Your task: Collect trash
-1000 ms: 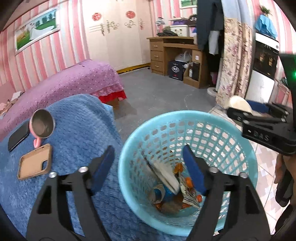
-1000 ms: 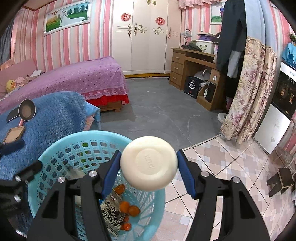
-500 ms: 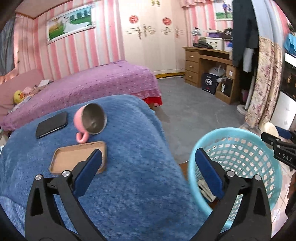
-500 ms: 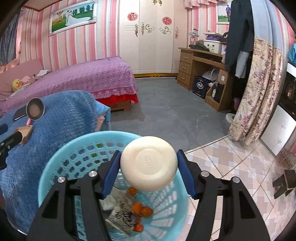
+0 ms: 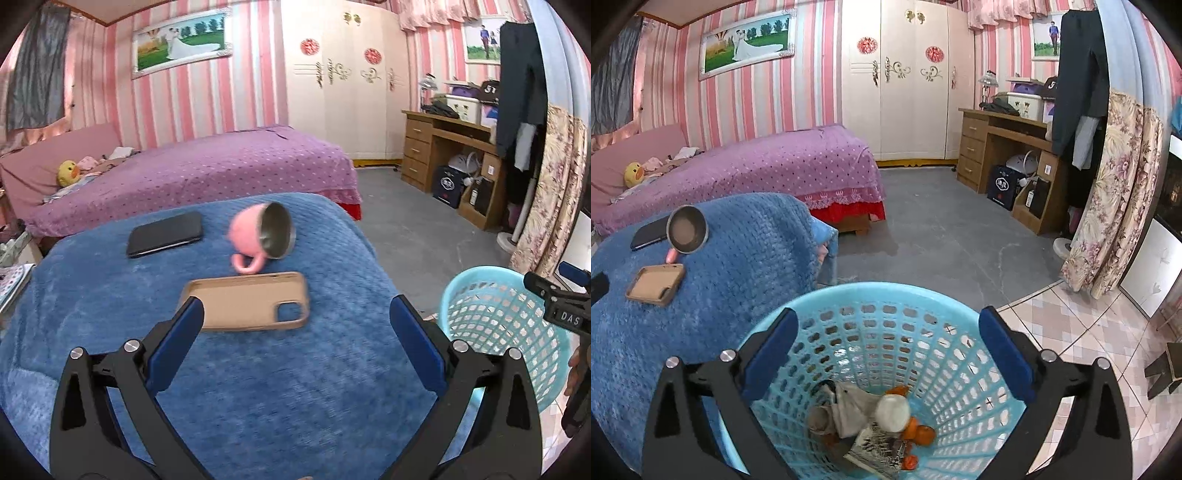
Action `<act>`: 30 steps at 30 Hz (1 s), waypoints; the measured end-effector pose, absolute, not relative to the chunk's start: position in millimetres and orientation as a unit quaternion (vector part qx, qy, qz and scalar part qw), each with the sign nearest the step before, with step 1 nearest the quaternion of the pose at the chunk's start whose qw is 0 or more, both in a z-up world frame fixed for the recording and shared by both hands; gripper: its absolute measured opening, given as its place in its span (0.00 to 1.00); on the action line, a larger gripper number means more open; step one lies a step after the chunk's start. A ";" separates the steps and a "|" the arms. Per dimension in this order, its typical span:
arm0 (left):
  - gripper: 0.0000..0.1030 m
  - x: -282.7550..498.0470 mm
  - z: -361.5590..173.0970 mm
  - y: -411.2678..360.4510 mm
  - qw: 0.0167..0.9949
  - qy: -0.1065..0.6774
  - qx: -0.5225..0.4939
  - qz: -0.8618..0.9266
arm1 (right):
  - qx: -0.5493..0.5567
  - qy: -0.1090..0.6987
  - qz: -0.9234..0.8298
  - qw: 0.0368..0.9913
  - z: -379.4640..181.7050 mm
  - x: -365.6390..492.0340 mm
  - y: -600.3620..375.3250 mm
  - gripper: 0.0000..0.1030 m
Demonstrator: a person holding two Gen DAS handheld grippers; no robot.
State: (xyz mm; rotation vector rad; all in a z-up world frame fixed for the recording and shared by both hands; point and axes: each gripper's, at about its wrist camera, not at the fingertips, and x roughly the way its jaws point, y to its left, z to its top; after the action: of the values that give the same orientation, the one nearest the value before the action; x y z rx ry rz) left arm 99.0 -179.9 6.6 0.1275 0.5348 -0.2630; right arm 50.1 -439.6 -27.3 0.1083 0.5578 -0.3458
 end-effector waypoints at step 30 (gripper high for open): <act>0.95 0.8 -5.4 -76.4 0.971 0.220 0.032 -0.086 | 0.008 0.211 -0.102 0.972 -7.3 -41.8 -288.1 0.96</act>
State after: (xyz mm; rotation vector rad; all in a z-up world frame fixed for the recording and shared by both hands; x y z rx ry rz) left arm 0.8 -76.4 -5.4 0.0639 0.4438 -0.1739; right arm -41.8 -288.1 -7.3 0.0164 0.4260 -0.2060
